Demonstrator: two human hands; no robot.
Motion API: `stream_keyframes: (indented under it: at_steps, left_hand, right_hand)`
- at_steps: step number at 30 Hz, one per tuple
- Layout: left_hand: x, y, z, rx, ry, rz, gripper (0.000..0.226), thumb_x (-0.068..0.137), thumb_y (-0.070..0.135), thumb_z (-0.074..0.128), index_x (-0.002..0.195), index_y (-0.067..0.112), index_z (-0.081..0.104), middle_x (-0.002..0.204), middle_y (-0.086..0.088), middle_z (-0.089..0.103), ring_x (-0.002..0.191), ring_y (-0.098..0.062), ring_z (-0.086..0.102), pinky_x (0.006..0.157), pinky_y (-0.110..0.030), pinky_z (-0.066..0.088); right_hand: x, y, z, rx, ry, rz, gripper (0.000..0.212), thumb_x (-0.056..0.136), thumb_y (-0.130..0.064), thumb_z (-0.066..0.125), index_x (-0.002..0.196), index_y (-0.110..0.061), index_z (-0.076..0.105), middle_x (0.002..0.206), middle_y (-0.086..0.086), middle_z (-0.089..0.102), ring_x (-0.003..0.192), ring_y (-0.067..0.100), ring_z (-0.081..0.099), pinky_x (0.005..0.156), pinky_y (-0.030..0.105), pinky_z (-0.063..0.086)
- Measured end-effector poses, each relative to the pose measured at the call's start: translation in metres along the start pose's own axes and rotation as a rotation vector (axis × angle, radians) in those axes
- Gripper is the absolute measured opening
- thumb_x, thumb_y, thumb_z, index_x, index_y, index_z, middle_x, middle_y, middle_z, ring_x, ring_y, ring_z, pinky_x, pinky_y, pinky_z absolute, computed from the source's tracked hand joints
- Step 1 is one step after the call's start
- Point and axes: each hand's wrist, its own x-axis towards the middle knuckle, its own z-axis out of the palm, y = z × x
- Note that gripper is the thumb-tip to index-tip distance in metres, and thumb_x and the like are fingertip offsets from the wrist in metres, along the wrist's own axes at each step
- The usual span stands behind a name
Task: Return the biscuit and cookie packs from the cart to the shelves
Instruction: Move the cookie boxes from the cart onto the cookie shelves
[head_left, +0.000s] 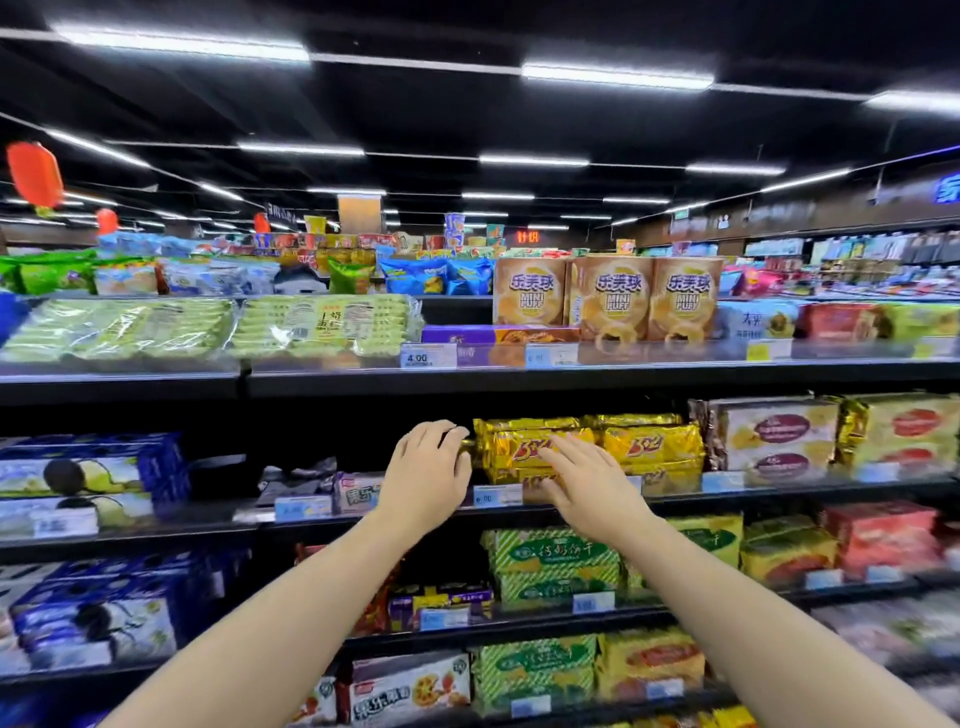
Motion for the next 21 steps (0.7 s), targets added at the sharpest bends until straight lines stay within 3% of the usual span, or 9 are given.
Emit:
stream_keyframes:
  at_steps: [5,7,9,11,12,14,16,19,21]
  left_hand:
    - [0.029,0.007,0.035,-0.160,-0.166,-0.178,0.059,0.101,0.046,0.043,0.152,0.016,0.037,0.146,-0.006,0.048,0.135,-0.026,0.043,0.112,-0.041,0.036]
    - [0.046,0.004,0.048,-0.244,-0.240,-0.292,0.068,0.099,0.052,0.045,0.154,0.014,0.032,0.143,-0.014,0.051,0.129,-0.032,0.049,0.106,-0.043,0.042]
    - [0.063,0.000,0.061,-0.357,-0.319,-0.358,0.082,0.095,0.058,0.051,0.159,0.015,0.020,0.138,-0.015,0.057,0.116,-0.028,0.058,0.094,-0.036,0.048]
    - [0.077,-0.003,0.073,-0.446,-0.412,-0.346,0.098,0.088,0.063,0.058,0.161,0.025,0.004,0.134,-0.008,0.062,0.104,-0.017,0.061,0.084,-0.028,0.047]
    - [0.082,-0.004,0.079,-0.475,-0.434,-0.333,0.103,0.085,0.064,0.062,0.160,0.031,0.000,0.140,-0.005,0.058,0.110,-0.017,0.061,0.086,-0.026,0.046]
    - [0.092,-0.009,0.090,-0.547,-0.443,-0.317,0.112,0.078,0.062,0.074,0.159,0.035,0.002,0.155,-0.001,0.043,0.132,-0.020,0.051,0.100,-0.027,0.042]
    - [0.100,-0.015,0.099,-0.616,-0.483,-0.296,0.117,0.072,0.060,0.082,0.159,0.033,0.008,0.159,0.002,0.037,0.140,-0.021,0.044,0.110,-0.031,0.039]
    - [0.107,-0.021,0.109,-0.646,-0.520,-0.282,0.113,0.070,0.056,0.085,0.158,0.031,0.019,0.157,0.004,0.041,0.138,-0.020,0.046,0.113,-0.034,0.040]
    - [0.106,-0.024,0.113,-0.643,-0.529,-0.279,0.108,0.071,0.056,0.084,0.157,0.030,0.025,0.153,0.005,0.046,0.135,-0.018,0.049,0.112,-0.035,0.041]
  right_hand:
    - [0.020,0.030,0.017,-0.011,-0.039,0.028,0.057,0.103,-0.049,0.044,0.154,-0.027,0.033,0.162,-0.001,0.031,0.152,0.021,0.020,0.123,0.039,0.012]
    - [0.036,0.039,0.020,-0.036,-0.061,0.028,0.062,0.100,-0.053,0.045,0.154,-0.026,0.031,0.156,0.000,0.037,0.147,0.025,0.027,0.121,0.041,0.016]
    - [0.053,0.047,0.021,-0.085,-0.100,0.017,0.068,0.096,-0.062,0.046,0.152,-0.026,0.032,0.148,0.001,0.044,0.139,0.027,0.034,0.118,0.044,0.022]
    - [0.070,0.055,0.020,-0.108,-0.171,-0.003,0.077,0.089,-0.071,0.048,0.152,-0.029,0.031,0.156,0.002,0.037,0.145,0.028,0.030,0.119,0.049,0.019]
    - [0.079,0.059,0.019,-0.108,-0.222,-0.012,0.085,0.086,-0.076,0.050,0.155,-0.033,0.025,0.164,0.002,0.025,0.152,0.026,0.021,0.122,0.050,0.012]
    - [0.096,0.067,0.016,-0.111,-0.341,-0.010,0.101,0.079,-0.083,0.051,0.159,-0.041,0.005,0.169,-0.001,0.005,0.156,0.020,0.005,0.124,0.051,-0.005]
    - [0.110,0.076,0.013,-0.114,-0.459,0.020,0.109,0.074,-0.087,0.052,0.156,-0.048,-0.009,0.169,-0.003,0.000,0.156,0.021,-0.001,0.121,0.054,-0.013]
    - [0.124,0.087,0.010,-0.048,-0.640,0.058,0.111,0.074,-0.082,0.060,0.152,-0.053,-0.013,0.169,-0.005,0.004,0.156,0.026,0.008,0.123,0.056,-0.002]
    - [0.128,0.092,0.014,-0.017,-0.657,0.050,0.110,0.075,-0.078,0.064,0.154,-0.051,-0.006,0.169,-0.003,0.008,0.155,0.027,0.012,0.123,0.057,0.005]
